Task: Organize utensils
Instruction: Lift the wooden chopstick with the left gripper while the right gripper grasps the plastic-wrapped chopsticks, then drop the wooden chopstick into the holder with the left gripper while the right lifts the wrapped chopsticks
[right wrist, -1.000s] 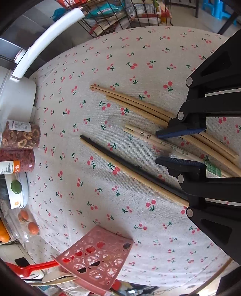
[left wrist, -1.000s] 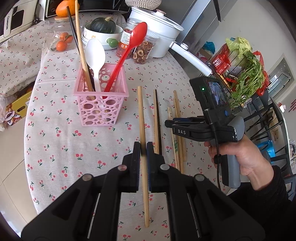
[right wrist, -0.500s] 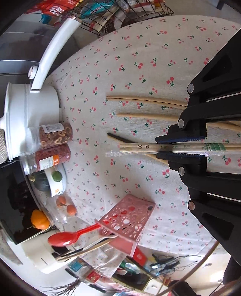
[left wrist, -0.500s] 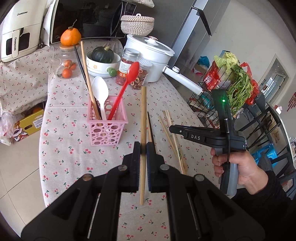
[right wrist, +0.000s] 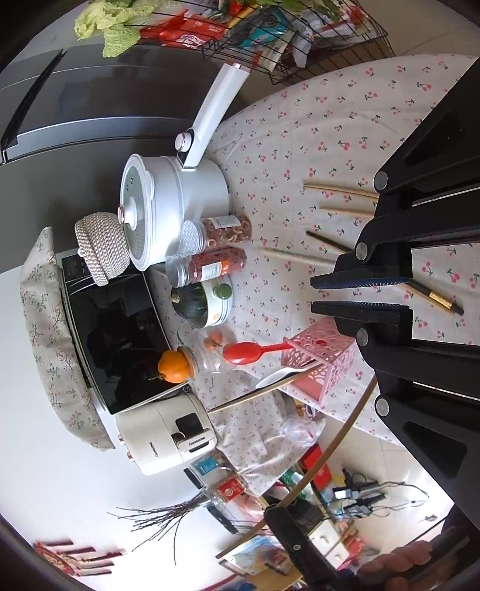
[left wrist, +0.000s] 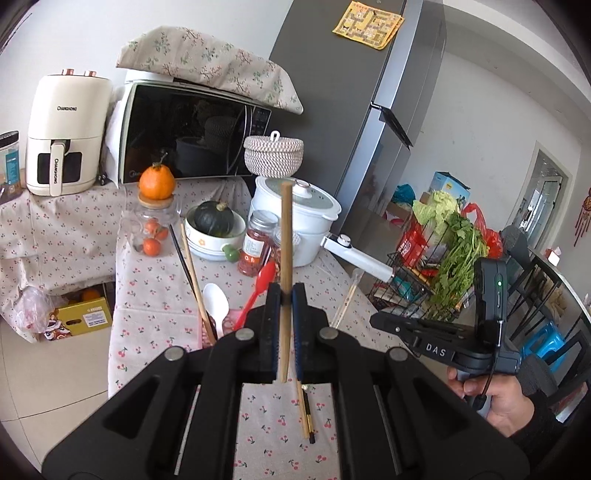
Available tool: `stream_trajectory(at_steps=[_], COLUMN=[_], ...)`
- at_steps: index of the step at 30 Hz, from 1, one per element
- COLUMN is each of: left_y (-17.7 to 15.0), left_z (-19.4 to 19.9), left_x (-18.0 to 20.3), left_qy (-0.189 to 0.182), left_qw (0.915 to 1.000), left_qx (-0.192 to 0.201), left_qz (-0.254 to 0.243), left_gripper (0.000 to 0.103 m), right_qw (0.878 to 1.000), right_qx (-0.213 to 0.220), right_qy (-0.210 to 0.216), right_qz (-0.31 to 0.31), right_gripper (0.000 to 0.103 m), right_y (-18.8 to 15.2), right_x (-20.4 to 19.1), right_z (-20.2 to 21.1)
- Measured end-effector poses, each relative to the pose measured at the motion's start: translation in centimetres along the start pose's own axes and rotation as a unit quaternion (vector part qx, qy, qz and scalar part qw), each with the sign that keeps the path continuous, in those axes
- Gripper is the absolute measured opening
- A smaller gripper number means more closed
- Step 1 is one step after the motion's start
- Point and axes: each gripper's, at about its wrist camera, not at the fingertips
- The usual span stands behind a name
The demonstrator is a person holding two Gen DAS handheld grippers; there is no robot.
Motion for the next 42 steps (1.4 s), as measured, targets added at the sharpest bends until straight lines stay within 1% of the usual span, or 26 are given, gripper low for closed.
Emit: stream_trajectory(at_steps=[3, 6, 7, 9, 11, 14, 15, 17, 23, 26, 29, 32, 35, 36, 37, 38, 39, 40, 42], left_y=[0.7, 1.0, 1.1, 0.8, 0.5, -0.3, -0.6, -1.1, -2.4, -2.9, -3.3, -3.6, -3.6, -3.7, -3.7, -3.7, -3.7, -3.7, -3.6], left_z=[0.2, 0.2, 0.0, -0.2, -0.4, -0.8, -1.0, -1.3, -2.4, -3.1, -3.6, -4.0, -4.2, -4.2, -4.2, -4.3, -4.2, -4.2, -4.1], left_x=[-0.5, -0.7, -0.8, -0.9, -0.8, -0.4, -0.3, -0.3, -0.4, -0.8, -1.2, -1.7, -2.0, -2.0, -2.0, -2.0, -2.1, -2.1, -2.1], left_qy=[0.022, 0.043, 0.045, 0.036, 0.026, 0.015, 0.01, -0.001, -0.02, -0.028, -0.033, -0.036, -0.038, -0.038, -0.038, -0.038, -0.037, -0.036, -0.034], left_qw=[0.9995, 0.9984, 0.9984, 0.999, 0.9994, 0.9998, 0.9998, 0.9996, 0.9979, 0.9966, 0.9955, 0.9945, 0.9939, 0.9938, 0.9938, 0.9938, 0.9938, 0.9938, 0.9941], left_qx=[0.024, 0.036, 0.035, 0.028, 0.017, -0.003, -0.01, -0.024, -0.057, -0.073, -0.085, -0.093, -0.097, -0.097, -0.098, -0.098, -0.097, -0.097, -0.094], left_qz=[0.002, -0.007, -0.005, 0.004, 0.01, 0.011, 0.012, 0.016, 0.022, 0.025, 0.028, 0.033, 0.037, 0.038, 0.038, 0.039, 0.039, 0.039, 0.041], left_gripper=[0.007, 0.007, 0.007, 0.007, 0.007, 0.007, 0.007, 0.007, 0.007, 0.007, 0.007, 0.007, 0.007, 0.007, 0.007, 0.007, 0.007, 0.007, 0.007], right_qw=[1.0, 1.0, 1.0, 1.0, 0.999, 0.994, 0.992, 0.99, 0.988, 0.984, 0.98, 0.976, 0.972, 0.973, 0.973, 0.973, 0.974, 0.975, 0.977], right_qx=[0.005, 0.007, 0.004, -0.014, -0.035, -0.072, -0.081, -0.091, -0.103, -0.11, -0.111, -0.119, -0.13, -0.125, -0.119, -0.117, -0.118, -0.119, -0.112], right_qy=[0.005, 0.009, 0.01, 0.01, 0.006, -0.01, -0.012, -0.028, -0.075, -0.126, -0.164, -0.182, -0.194, -0.196, -0.2, -0.199, -0.193, -0.186, -0.178], right_qz=[-0.003, 0.001, 0.001, -0.003, -0.03, -0.084, -0.095, -0.102, -0.087, -0.055, -0.023, -0.009, -0.009, -0.006, 0.0, 0.003, 0.001, -0.005, -0.018], right_gripper=[0.005, 0.005, 0.005, 0.006, 0.008, 0.032, 0.035, 0.037, 0.042, 0.042, 0.042, 0.042, 0.042, 0.042, 0.038, 0.031, 0.021, 0.013, 0.007], right_y=[0.2, 0.3, 0.4, 0.7, 1.1, 1.9, 2.1, 2.7, 3.7, 3.5, 3.4, 3.3, 2.9, 2.8, 2.7, 2.6, 2.6, 2.6, 2.5], right_x=[-0.1, -0.3, -0.3, 0.2, 1.8, 4.7, 5.5, 6.5, 7.4, 7.4, 7.6, 7.9, 8.5, 8.6, 8.3, 8.3, 8.3, 8.3, 8.3], right_z=[0.2, 0.4, 0.4, -0.3, -1.5, -4.4, -5.4, -7.5, -14.1, -17.2, -19.3, -20.9, -22.1, -22.3, -22.2, -22.1, -22.1, -21.9, -21.2])
Point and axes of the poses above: each gripper's, at about its wrist camera, not at the fingertips, and z roughly against the way its jaws point, x to its right, y to its top, and after that the axes turned 15 degrees about -z, right-handed
